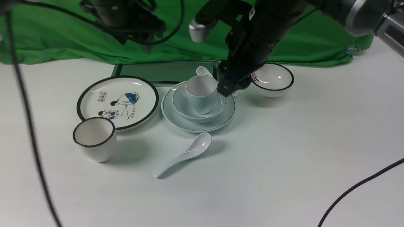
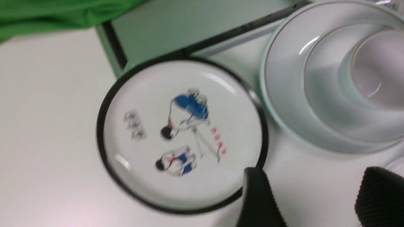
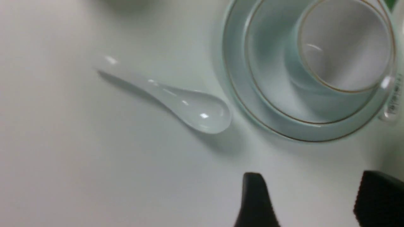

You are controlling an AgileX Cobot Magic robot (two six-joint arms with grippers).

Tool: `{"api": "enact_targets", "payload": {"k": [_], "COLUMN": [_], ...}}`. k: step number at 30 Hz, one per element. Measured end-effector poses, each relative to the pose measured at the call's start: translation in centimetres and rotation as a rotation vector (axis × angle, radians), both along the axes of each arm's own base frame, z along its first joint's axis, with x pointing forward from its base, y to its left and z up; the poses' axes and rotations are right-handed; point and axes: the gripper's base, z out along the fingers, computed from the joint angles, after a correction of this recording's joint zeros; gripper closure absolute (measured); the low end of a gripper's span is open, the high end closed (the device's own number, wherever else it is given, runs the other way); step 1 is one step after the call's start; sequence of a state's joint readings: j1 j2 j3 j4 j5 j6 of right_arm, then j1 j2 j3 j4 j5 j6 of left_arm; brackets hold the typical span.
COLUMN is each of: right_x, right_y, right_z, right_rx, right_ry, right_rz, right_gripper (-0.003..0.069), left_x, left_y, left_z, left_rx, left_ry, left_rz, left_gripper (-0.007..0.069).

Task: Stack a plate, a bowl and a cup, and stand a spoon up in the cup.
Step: Use the right arm to grab a blue soup spoon

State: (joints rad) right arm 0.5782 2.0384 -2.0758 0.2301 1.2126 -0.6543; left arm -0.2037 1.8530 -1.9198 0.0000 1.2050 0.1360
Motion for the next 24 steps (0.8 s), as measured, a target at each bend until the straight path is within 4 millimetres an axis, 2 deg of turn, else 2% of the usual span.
{"api": "enact_targets", "payload": {"k": [1,3,5,6,7,9,10,11,13,15,18,19,22,24], "right_x": [-0.3,-1.0,-1.5,-1.6,-1.9,-1.9,-1.9,-2.0,-2.0,-2.2,-2.3,-2.3,-1.8,-1.7], "right_y": [0.3,1.3,2.2,2.7,3.8,4.5,4.9,5.7,7.0,7.9,8.6,9.0,9.4,9.4], "right_z": [-0.4,-1.8,-3.4,-4.0,-5.5,-6.5,-6.9,-7.9,-9.7,-11.0,-12.6,-13.8,-15.6,-16.0], "right_rx": [-0.001,0.004,-0.003,-0.004,-0.004,-0.001,0.001,0.002,-0.005,-0.03,-0.056,-0.064,-0.065,-0.069], "right_ry": [0.011,0.035,0.046,0.037,0.031,0.022,0.018,0.01,0.0,-0.009,-0.008,-0.007,-0.014,-0.015], "right_rz": [0.032,0.126,0.198,0.227,0.267,0.279,0.284,0.302,0.327,0.356,0.392,0.405,0.397,0.397], "right_gripper": [0.0209,0.0209,0.0209,0.0208,0.0204,0.019,0.018,0.0153,0.0095,0.0073,0.0074,0.0081,0.0112,0.014], "left_x": [-1.0,-3.7,-6.4,-7.8,-10.8,-12.9,-14.0,-16.3,-19.3,-21.5,-23.0,-23.6,-23.7,-23.6], "left_y": [0.8,3.3,4.5,4.9,5.3,5.5,5.6,5.7,5.8,5.9,5.9,6.0,6.0,6.0], "left_z": [0.5,-0.1,0.2,-0.2,-0.2,0.2,-0.3,-0.3,-1.4,-1.9,-2.8,-3.4,-4.5,-4.7], "left_rx": [-0.01,-0.067,-0.143,-0.173,-0.221,-0.242,-0.247,-0.253,-0.255,-0.262,-0.262,-0.263,-0.261,-0.261], "left_ry": [0.001,0.034,0.001,-0.008,-0.045,-0.093,-0.099,-0.139,-0.173,-0.208,-0.214,-0.216,-0.201,-0.197], "left_rz": [0.016,0.077,0.114,0.126,0.135,0.137,0.141,0.139,0.142,0.142,0.144,0.146,0.153,0.156], "left_gripper": [0.0307,0.0389,0.0452,0.0472,0.0524,0.0548,0.0565,0.0589,0.0609,0.0614,0.0615,0.0615,0.0615,0.0615]}}
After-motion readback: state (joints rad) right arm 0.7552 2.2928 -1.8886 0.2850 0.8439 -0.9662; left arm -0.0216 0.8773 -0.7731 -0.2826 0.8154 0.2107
